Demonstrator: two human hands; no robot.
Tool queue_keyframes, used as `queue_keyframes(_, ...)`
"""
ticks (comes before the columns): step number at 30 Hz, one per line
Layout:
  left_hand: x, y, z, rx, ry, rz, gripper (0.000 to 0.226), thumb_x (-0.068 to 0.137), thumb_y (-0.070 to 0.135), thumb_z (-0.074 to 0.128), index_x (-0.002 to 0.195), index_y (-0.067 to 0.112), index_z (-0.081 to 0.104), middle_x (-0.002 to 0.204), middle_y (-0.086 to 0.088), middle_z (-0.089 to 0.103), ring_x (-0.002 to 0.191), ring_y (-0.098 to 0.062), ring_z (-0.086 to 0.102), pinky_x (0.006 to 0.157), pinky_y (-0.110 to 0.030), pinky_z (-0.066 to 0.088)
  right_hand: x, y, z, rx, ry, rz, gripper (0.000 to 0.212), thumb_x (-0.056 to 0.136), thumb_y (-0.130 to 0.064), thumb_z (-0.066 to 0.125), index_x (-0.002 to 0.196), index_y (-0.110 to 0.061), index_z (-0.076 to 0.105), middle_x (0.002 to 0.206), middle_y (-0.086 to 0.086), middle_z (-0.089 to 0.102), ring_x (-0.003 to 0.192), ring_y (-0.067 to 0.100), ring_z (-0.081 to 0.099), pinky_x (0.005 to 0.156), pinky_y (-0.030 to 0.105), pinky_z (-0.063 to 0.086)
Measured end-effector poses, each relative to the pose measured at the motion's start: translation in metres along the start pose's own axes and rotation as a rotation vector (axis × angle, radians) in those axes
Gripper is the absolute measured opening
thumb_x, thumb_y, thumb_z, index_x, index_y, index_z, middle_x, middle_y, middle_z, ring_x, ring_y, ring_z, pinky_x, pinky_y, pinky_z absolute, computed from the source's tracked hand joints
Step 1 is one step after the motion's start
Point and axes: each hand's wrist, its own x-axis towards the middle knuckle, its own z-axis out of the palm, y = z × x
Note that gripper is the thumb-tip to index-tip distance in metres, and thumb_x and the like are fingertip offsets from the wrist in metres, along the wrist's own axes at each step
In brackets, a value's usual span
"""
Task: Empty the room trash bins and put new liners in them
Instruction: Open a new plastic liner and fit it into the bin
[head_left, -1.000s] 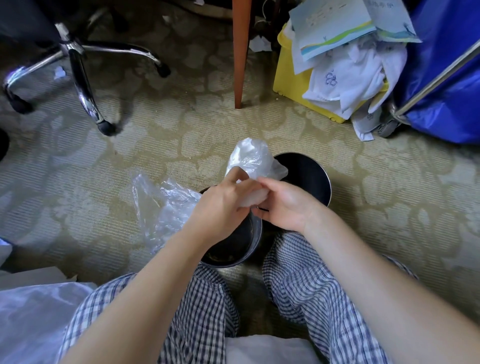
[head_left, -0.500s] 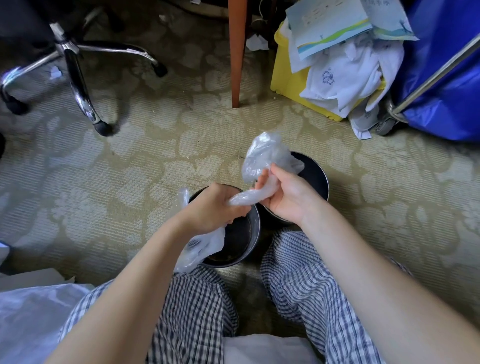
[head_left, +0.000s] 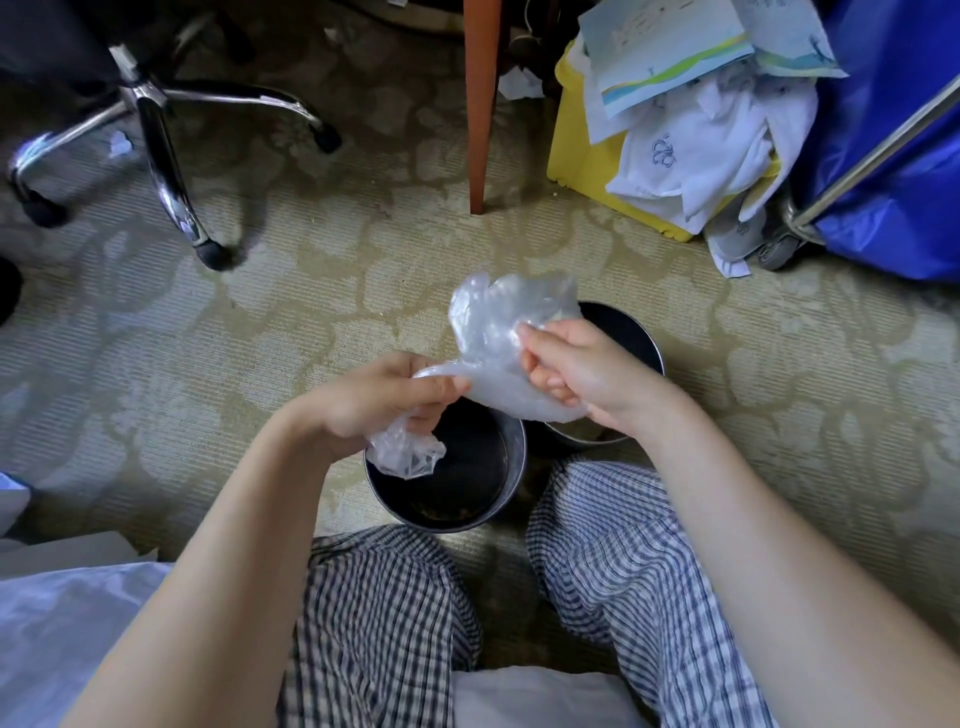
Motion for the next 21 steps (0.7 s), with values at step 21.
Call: queue_keyframes(21, 0.021, -0.017, 0.038, 0.568, 0.364, 0.364, 0.026, 0.084, 0.032, 0.058, 0.095, 0.011, 0.067, 0.103, 0.004, 0.064, 0.097, -0.007, 0.06, 0.084, -0.016, 0.045, -0.009, 0.002, 0.02, -0.796, -0.356, 0.132, 0.033, 0.093, -0.011, 0.044, 0.06, -0.016, 0.044, 0.056, -0.003, 0.042, 0.054, 0.011, 0.039, 0.056, 0.025, 0.033)
